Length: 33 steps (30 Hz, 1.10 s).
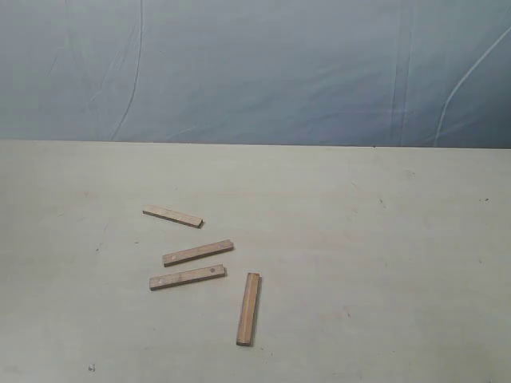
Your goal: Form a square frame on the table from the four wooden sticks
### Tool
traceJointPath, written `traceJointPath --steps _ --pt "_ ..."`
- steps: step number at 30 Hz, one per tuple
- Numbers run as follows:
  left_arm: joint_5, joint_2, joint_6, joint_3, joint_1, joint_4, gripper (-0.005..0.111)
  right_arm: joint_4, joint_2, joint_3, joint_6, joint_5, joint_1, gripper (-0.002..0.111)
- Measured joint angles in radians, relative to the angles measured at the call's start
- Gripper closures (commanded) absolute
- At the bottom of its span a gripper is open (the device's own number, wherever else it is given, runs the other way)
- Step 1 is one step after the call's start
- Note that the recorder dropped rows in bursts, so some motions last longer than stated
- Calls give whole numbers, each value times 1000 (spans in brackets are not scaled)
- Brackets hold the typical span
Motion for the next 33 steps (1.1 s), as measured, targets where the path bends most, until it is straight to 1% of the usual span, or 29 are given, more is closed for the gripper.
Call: traceJointPath --steps 1,3,4,5,6,8,10,11,12,13,14,15,16,17,18,19,20,21,22,24,26,27,29,31,32,33 --pt "-23 0 0 1 0 -17 106 0 0 0 0 0 0 109" --pt "-121 -1 -4 3 0 -65 106 0 0 0 0 0 0 109" --pt "-186 -1 -15 3 0 -94 106 0 0 0 0 0 0 109" --pt "-292 -1 -71 4 0 -129 106 0 0 0 0 0 0 109" --pt "-359 -1 -146 4 0 -171 106 0 0 0 0 0 0 109" --pt "-469 -1 -409 2 0 -247 106 0 0 0 0 0 0 109" --pt "-514 -1 -645 2 0 -272 106 0 0 0 0 0 0 109" --pt "-546 -1 -726 2 0 -269 106 0 0 0 0 0 0 109" --pt "-644 -2 -813 2 0 -219 106 0 0 0 0 0 0 109" --pt "-756 -2 -845 -8 0 -116 106 0 0 0 0 0 0 109" --pt "-796 8 -853 -30 0 -62 106 0 0 0 0 0 0 109" --pt "-814 53 -848 -105 0 20 106 0 0 0 0 0 0 109" --pt "-805 100 -844 -161 0 80 106 2 0 0 0 0 0 109" --pt "-762 201 -842 -291 0 194 106 2 0 0 0 0 0 109" --pt "-740 247 -840 -357 0 249 106 2 0 0 0 0 0 109" --pt "-707 367 -839 -484 0 397 106 2 0 0 0 0 0 109" --pt "-693 418 -839 -533 0 454 106 4 0 0 0 0 0 109" --pt "-633 544 -838 -646 0 594 106 4 0 0 0 0 0 109" --pt "-548 654 -837 -726 0 708 106 4 0 0 0 0 0 109" --pt "-446 763 -837 -810 0 785 106 4 0 0 0 0 0 109" --pt "-306 899 -837 -881 0 856 106 4 0 0 0 0 0 109" --pt "-177 1017 -835 -944 -8 907 106 4 0 0 0 0 0 109" --pt "12 1138 -789 -1013 -33 945 107 4 0 0 0 0 0 109" --pt "188 1260 -670 -1104 -63 929 107 4 0 0 0 0 0 109" --pt "300 1342 -551 -1157 -77 867 107 4 0 0 0 0 0 109" --pt "374 1397 -456 -1216 -85 804 107 4 0 0 0 0 0 109"
